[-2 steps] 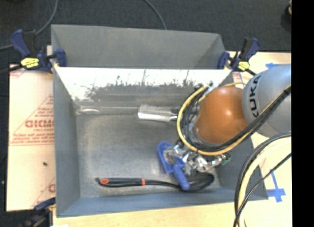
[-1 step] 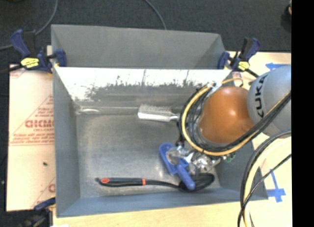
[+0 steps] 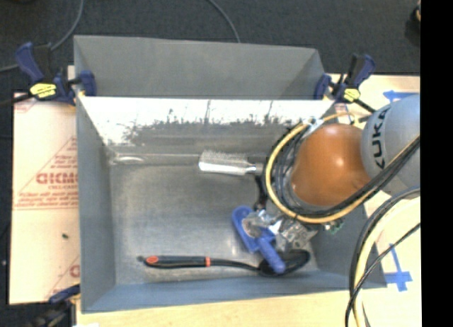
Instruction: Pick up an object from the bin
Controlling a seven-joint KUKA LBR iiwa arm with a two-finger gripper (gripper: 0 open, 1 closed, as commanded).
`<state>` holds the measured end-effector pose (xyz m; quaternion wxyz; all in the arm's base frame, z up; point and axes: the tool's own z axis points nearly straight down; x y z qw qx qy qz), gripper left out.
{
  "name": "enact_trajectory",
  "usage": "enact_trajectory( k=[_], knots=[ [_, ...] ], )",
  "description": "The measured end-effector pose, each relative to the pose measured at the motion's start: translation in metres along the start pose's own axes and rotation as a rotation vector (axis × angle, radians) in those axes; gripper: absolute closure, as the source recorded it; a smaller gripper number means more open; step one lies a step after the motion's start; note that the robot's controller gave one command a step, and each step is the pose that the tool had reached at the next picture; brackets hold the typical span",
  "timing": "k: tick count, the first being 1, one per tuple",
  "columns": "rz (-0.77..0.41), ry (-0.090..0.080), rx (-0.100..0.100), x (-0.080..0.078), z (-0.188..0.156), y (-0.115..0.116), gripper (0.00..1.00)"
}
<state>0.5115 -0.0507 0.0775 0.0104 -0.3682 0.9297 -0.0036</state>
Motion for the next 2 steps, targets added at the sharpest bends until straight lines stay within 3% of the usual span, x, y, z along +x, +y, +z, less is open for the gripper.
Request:
enact_trajectory(
  k=[2],
  knots=[
    [0.082,0.005,-0.005,-0.0033,-0.014,0.0058,1.0]
  ],
)
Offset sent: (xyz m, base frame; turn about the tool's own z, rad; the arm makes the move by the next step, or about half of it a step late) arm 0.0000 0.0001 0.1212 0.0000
